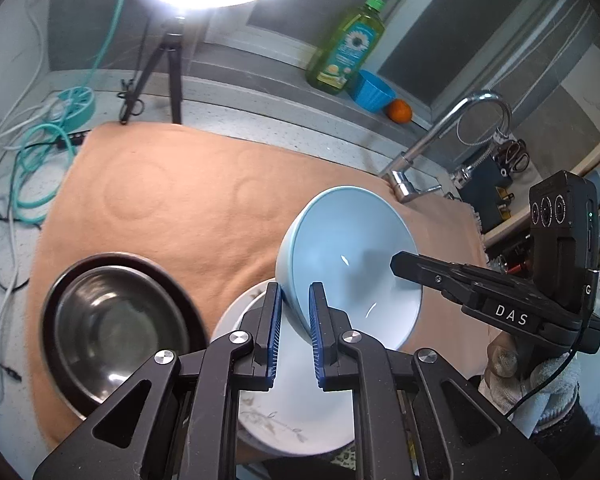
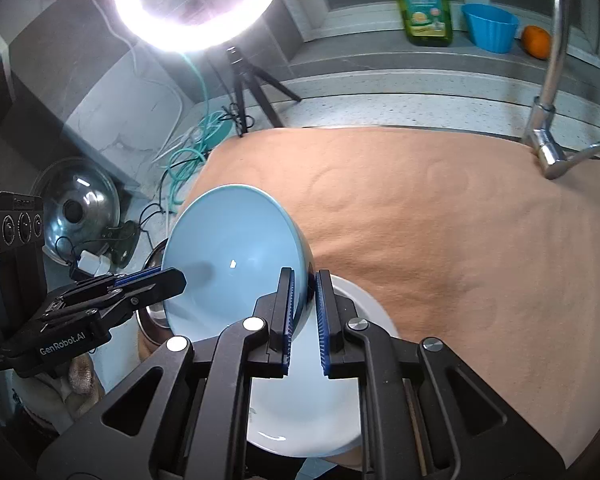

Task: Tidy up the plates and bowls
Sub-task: 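Lift the pale blue bowl with both grippers and lower it into the red bowl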

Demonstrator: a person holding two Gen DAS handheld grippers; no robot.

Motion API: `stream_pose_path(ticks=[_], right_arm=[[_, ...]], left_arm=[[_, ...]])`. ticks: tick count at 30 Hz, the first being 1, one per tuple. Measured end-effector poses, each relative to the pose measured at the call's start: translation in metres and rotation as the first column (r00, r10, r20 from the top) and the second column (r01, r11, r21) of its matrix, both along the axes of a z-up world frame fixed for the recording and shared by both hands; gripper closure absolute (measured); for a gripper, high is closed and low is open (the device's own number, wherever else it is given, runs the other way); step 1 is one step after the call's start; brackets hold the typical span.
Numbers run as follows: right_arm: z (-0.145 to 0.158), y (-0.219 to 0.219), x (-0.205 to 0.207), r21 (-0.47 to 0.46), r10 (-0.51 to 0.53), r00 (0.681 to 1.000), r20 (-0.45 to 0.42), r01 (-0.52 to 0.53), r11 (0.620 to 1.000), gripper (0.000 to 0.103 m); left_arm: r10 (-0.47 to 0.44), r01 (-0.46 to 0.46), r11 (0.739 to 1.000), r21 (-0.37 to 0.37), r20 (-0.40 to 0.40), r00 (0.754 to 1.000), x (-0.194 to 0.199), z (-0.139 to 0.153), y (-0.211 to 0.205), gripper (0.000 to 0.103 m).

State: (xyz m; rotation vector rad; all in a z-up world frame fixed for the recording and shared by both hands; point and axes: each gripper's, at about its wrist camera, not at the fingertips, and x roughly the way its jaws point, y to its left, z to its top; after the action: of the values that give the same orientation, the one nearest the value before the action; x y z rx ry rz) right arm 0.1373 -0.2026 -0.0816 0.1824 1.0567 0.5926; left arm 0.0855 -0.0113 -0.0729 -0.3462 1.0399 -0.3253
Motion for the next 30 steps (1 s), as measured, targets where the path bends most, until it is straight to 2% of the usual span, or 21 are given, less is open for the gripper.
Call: stream_pose_path(ticks=[12,22,30], right_arm=[[0.006,0.064,-0.014,-0.006,0.106,0.994,0.005,-0.106,0.994,0.092],[-0.002,0.119,-0.019,-0.027,0.183,0.983,-0.009,-0.183,0.983,0.092],[-0.015,0.149,-0.019,-0.051,0.212,0.977,-0.036,-0.214,0.976,0.092]], left_arm=[[0.113,-0.113,0.994,-0.002,0.005,0.994,-0.027,0.005,0.055,0.091],[0.205,-0.205,0.979,-0.01,-0.035,0.978,-0.043,-0.007,0.098,0.091],[0.236,-0.237,0.971,-0.004,-0.057,0.97,-0.048,-0.017,0.117,0.091]])
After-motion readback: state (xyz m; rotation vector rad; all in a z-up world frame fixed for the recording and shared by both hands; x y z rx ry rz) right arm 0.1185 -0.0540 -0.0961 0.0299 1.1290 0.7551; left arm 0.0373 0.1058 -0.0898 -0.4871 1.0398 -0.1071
